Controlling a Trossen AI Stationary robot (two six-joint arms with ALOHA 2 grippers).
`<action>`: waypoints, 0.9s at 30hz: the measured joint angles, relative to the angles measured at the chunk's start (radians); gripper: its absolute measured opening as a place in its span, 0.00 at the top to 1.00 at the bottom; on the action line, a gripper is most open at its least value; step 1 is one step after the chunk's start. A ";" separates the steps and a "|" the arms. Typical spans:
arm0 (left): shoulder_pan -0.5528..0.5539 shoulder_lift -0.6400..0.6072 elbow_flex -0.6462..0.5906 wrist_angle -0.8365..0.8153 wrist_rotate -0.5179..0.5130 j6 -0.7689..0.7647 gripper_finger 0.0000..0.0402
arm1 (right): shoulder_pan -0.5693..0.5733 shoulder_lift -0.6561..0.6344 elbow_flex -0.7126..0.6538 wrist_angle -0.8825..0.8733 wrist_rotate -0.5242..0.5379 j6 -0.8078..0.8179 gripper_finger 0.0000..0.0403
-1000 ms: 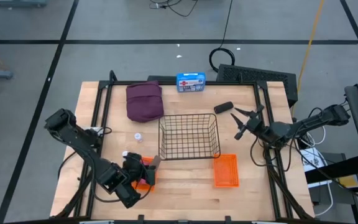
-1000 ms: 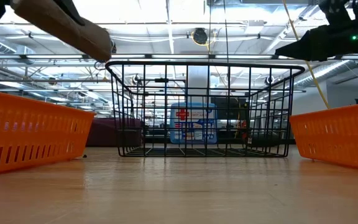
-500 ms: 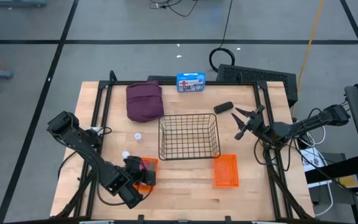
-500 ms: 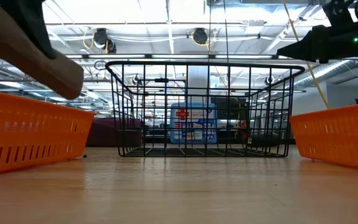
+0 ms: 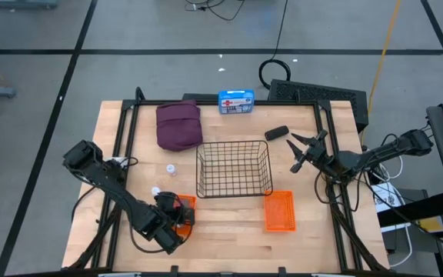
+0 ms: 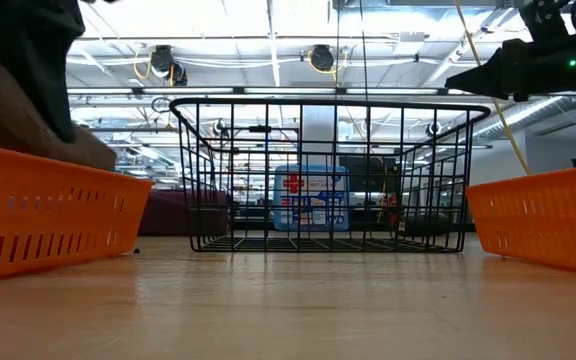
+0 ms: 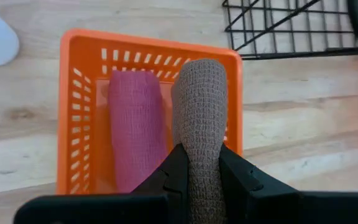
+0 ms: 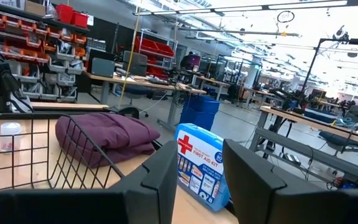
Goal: Pick & Place Medicine items
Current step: Put the brown bandage into the left orange basket
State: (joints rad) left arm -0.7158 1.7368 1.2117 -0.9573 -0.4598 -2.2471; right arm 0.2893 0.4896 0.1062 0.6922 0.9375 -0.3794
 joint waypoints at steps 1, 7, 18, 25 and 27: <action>0.004 0.010 0.000 0.008 0.007 0.000 0.88 | 0.000 0.000 0.000 0.000 0.000 0.000 0.72; 0.023 0.074 0.000 0.084 0.016 0.005 0.88 | 0.000 0.000 0.000 0.000 0.000 0.000 0.72; 0.037 0.106 0.000 0.135 0.024 0.055 0.69 | 0.000 0.000 0.000 0.000 0.000 0.000 0.73; 0.050 0.106 0.000 0.181 0.018 0.151 0.59 | 0.000 0.000 0.000 0.000 0.000 0.000 0.73; 0.051 0.106 0.000 0.187 0.016 0.179 0.58 | 0.000 0.000 0.000 0.000 0.000 -0.001 0.73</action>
State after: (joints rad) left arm -0.6644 1.8427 1.2114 -0.7700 -0.4439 -2.0680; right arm 0.2893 0.4896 0.1062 0.6918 0.9371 -0.3802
